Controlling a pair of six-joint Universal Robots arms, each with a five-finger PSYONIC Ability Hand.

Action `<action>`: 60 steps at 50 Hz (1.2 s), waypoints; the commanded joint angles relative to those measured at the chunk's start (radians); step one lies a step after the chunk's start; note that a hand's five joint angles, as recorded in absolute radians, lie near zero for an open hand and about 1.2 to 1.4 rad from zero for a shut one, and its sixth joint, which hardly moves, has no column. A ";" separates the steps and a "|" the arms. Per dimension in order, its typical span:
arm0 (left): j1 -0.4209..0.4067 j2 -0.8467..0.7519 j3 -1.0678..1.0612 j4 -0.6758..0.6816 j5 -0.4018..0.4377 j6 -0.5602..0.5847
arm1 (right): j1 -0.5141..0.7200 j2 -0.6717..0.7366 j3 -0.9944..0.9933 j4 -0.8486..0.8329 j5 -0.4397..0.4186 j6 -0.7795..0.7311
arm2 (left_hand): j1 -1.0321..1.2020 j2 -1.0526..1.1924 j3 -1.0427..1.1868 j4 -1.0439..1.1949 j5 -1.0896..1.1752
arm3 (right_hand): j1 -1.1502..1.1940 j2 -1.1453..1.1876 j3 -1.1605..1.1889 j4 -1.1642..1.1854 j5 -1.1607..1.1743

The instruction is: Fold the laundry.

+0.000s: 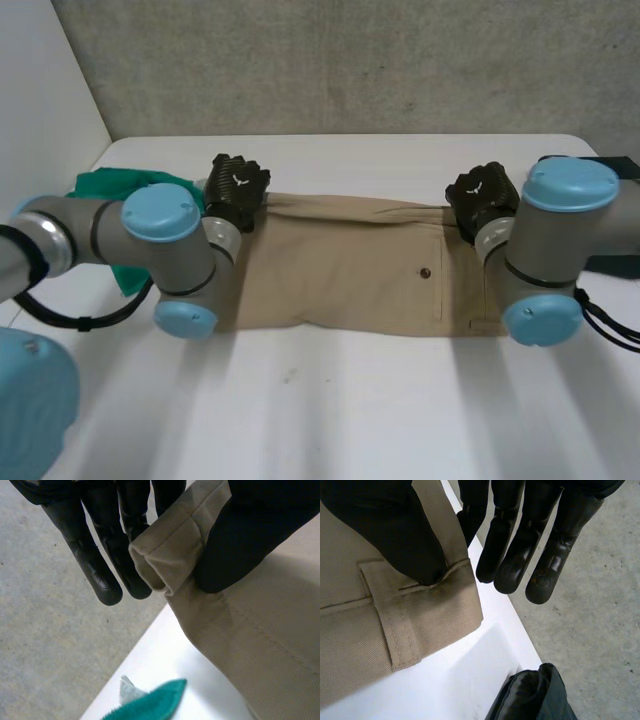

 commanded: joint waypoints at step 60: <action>-0.044 0.469 -0.647 0.125 -0.009 -0.294 | -0.214 -0.208 0.446 0.023 -0.265 0.383 | -0.963 -1.021 -1.014 -1.022 -0.973 | 0.413 0.219 0.214 0.208 0.227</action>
